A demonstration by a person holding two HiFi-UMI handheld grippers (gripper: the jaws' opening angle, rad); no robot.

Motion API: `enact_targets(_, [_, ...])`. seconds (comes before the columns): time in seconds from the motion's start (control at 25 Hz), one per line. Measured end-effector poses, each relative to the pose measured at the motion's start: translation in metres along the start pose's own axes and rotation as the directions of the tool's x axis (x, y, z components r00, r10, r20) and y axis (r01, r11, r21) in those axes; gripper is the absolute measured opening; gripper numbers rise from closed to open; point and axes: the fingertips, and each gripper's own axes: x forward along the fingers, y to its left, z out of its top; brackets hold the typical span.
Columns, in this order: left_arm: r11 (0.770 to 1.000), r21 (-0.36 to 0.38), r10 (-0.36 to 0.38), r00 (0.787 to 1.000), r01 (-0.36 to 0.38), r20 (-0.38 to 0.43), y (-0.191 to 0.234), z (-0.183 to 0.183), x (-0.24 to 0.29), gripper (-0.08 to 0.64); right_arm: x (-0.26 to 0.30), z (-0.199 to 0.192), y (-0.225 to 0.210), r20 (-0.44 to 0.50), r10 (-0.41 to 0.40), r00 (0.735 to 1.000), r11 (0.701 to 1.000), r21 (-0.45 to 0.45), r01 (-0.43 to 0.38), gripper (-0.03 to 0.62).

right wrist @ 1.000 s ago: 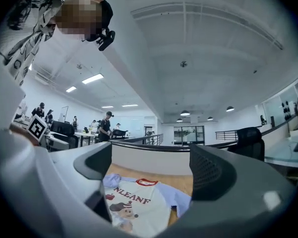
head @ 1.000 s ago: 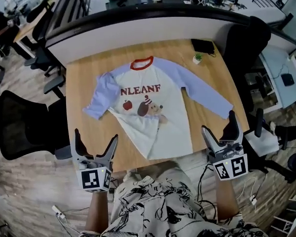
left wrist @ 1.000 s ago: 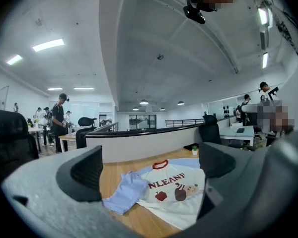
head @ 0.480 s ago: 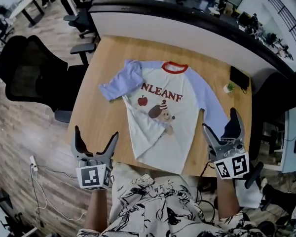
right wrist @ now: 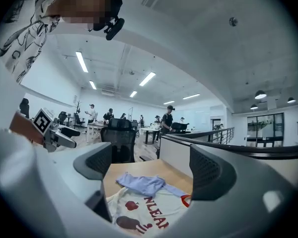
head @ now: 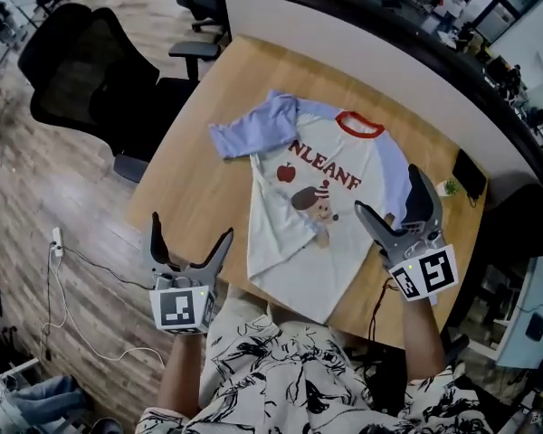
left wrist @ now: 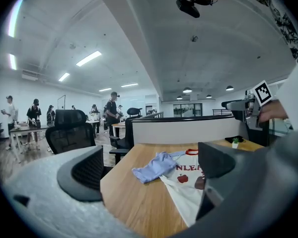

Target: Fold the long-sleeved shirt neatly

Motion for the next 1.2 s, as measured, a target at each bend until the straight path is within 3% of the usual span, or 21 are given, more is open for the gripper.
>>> enact_targets(0.24, [0.999, -0.016, -0.032, 0.998, 0.031, -0.063, 0.008, -0.031, 0.041, 0.566, 0.081, -0.019, 0.015, -0.108, 0.168, 0.98, 0.984, -0.039, -0.173, 0.481])
enact_targets(0.68, [0.994, -0.043, -0.108, 0.983, 0.103, -0.151, 0.036, -0.092, 0.136, 0.544, 0.254, -0.085, 0.062, -0.294, 0.393, 0.871, 0.906, -0.038, -0.422, 0.451])
enact_targets(0.84, [0.991, -0.063, -0.127, 0.97, 0.116, -0.206, 0.041, -0.121, 0.158, 0.518, 0.302, -0.117, 0.082, -0.368, 0.456, 0.81, 0.864, -0.034, -0.502, 0.42])
enact_targets(1.04, [0.988, -0.093, -0.145, 0.953, 0.124, -0.267, 0.046, -0.157, 0.184, 0.424, 0.355, -0.162, 0.102, -0.468, 0.503, 0.726, 0.812, -0.032, -0.583, 0.338])
enact_targets(1.2, [0.982, -0.129, -0.172, 0.931, 0.136, -0.321, 0.046, -0.182, 0.201, 0.36, 0.385, -0.199, 0.125, -0.551, 0.55, 0.628, 0.764, 0.026, -0.645, 0.274])
